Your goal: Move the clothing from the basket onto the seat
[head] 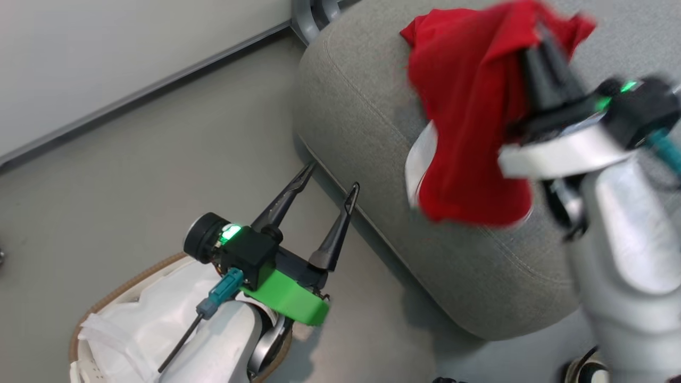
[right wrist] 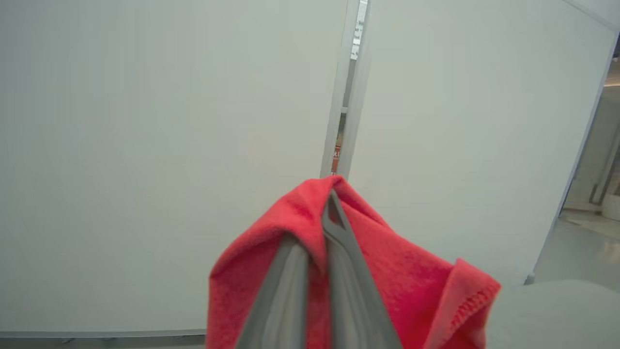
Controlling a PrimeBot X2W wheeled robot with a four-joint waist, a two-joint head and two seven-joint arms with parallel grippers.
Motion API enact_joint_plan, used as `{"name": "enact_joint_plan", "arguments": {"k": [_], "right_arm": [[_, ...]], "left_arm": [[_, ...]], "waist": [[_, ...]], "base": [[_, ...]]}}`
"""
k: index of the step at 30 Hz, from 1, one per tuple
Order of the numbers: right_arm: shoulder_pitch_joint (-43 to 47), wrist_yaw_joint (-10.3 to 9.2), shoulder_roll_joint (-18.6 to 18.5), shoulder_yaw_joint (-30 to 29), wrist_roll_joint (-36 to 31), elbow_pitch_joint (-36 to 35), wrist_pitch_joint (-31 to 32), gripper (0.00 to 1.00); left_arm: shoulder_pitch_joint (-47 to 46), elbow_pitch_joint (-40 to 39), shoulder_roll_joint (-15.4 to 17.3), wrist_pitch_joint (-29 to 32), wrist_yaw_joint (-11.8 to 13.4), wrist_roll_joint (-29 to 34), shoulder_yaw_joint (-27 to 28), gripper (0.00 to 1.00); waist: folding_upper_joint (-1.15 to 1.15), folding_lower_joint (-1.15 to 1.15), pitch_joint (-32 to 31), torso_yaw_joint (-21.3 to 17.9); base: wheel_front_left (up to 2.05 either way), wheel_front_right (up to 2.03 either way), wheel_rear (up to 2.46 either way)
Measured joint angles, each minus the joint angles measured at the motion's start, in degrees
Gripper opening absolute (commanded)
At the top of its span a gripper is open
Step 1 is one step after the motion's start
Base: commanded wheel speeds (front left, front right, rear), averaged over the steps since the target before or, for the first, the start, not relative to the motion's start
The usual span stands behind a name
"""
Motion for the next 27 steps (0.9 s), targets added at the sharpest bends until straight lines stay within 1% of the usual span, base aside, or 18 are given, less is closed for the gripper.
{"name": "enact_joint_plan", "arguments": {"k": [4,6,11,15,20,23,27], "right_arm": [[-10.0,-0.01,-6.5,-4.6,-3.2,2.1,0.0,0.0],[-14.8,0.0,-10.1,-5.1,-5.2,4.3,0.0,0.0],[-26.8,0.0,-15.6,-8.2,-9.1,10.7,0.0,0.0],[-29.8,0.0,-16.9,-11.9,-14.2,14.6,-0.1,0.0],[-30.8,0.0,-17.3,-17.3,-17.7,21.1,-0.1,0.0],[-28.6,0.0,-16.4,-20.5,-18.6,24.9,-0.1,0.0],[-22.8,0.0,-15.2,-24.0,-19.8,29.9,-0.1,0.0]], "left_arm": [[-0.4,-0.5,1.7,0.0,0.0,-0.1,0.2,1.0],[-0.4,-0.9,2.4,0.0,0.0,0.0,0.6,1.0],[-0.2,-2.3,4.5,0.0,0.0,0.8,2.1,1.0],[-0.3,-3.0,5.4,0.0,0.0,0.9,1.4,1.0],[-1.5,-3.4,6.4,0.0,0.0,0.9,-0.1,1.0],[-2.5,-3.6,6.7,0.0,0.0,0.8,-0.2,1.0],[-3.5,-3.4,7.4,0.0,0.0,0.8,-0.4,1.0]], "waist": [[0.0,0.0,2.7,-0.4],[0.0,0.0,4.0,-0.5],[0.0,0.0,7.6,-0.6],[0.0,0.0,10.3,-0.1],[0.0,0.0,12.9,2.0],[0.0,0.0,14.5,3.6],[0.0,0.0,16.7,5.8]], "base": [[0.0,0.0,0.0],[0.0,0.0,0.0],[0.0,0.0,0.0],[0.0,0.0,0.0],[0.0,0.0,0.0],[0.0,0.0,0.0],[0.0,0.0,0.0]]}}
